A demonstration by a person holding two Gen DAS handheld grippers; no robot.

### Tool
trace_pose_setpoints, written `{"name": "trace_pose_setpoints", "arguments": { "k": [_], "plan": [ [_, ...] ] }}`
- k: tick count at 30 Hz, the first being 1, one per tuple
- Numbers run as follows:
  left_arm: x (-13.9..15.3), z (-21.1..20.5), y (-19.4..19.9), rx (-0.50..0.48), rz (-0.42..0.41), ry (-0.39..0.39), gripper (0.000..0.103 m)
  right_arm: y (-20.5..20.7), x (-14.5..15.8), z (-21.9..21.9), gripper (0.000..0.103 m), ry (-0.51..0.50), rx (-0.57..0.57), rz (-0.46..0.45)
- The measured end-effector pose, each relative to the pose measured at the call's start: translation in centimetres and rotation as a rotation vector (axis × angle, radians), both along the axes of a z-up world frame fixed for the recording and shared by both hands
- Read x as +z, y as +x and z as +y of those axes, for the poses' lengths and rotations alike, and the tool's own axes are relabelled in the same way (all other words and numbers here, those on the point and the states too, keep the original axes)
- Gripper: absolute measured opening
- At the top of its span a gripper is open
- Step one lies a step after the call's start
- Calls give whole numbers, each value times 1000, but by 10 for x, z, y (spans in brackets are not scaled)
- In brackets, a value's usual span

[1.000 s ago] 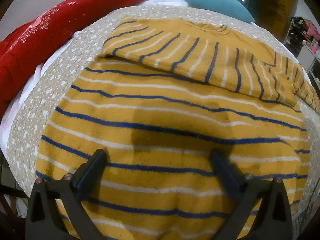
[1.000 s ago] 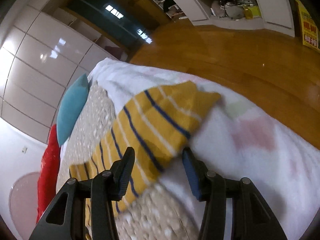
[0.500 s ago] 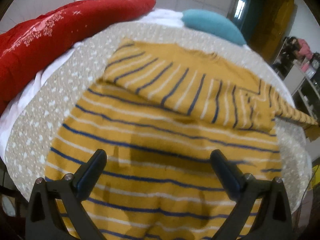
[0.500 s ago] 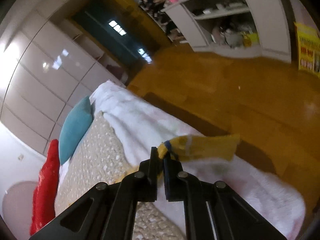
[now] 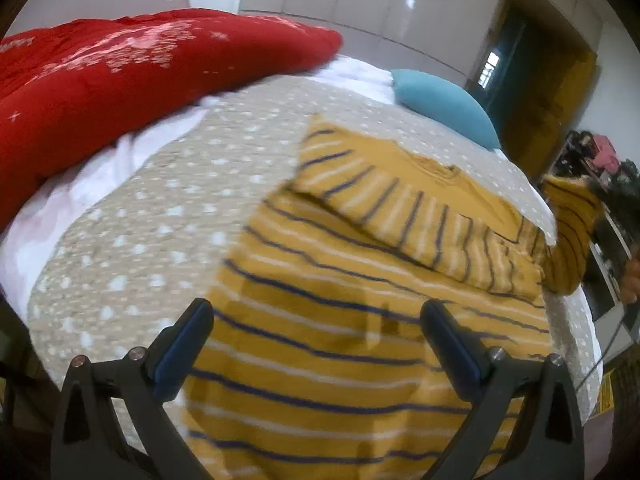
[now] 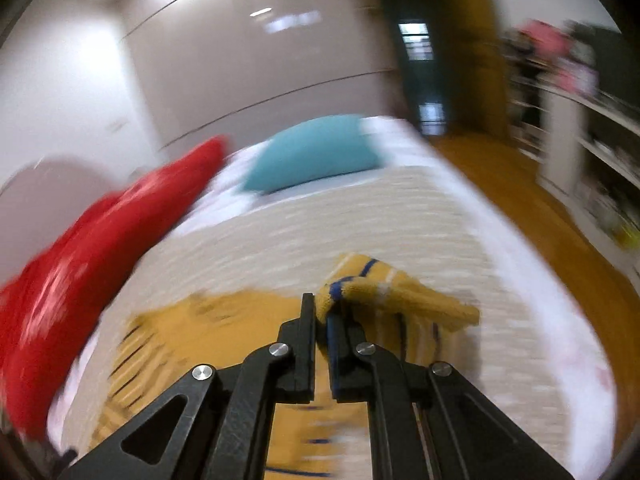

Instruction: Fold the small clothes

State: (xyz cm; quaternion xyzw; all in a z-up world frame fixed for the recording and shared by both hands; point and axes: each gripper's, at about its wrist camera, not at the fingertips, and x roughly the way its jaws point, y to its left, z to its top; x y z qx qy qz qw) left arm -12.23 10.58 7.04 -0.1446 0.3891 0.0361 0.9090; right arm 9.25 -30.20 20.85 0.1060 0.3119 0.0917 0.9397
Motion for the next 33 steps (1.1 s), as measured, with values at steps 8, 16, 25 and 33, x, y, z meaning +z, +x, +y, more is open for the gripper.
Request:
{"name": "trace_pose_setpoints", "arguments": {
  "k": [8, 16, 25, 33],
  "plan": [
    [-12, 45, -25, 73, -12, -32, 103, 35, -61, 223, 5, -155, 319, 89],
    [-21, 69, -37, 120, -14, -68, 103, 30, -139, 323, 17, -412, 513, 160],
    [-16, 81, -48, 160, -36, -82, 103, -38, -157, 372, 36, -818, 710, -78],
    [-17, 85, -53, 180, -23, -85, 103, -29, -111, 310, 47, -457, 705, 50]
  ]
}}
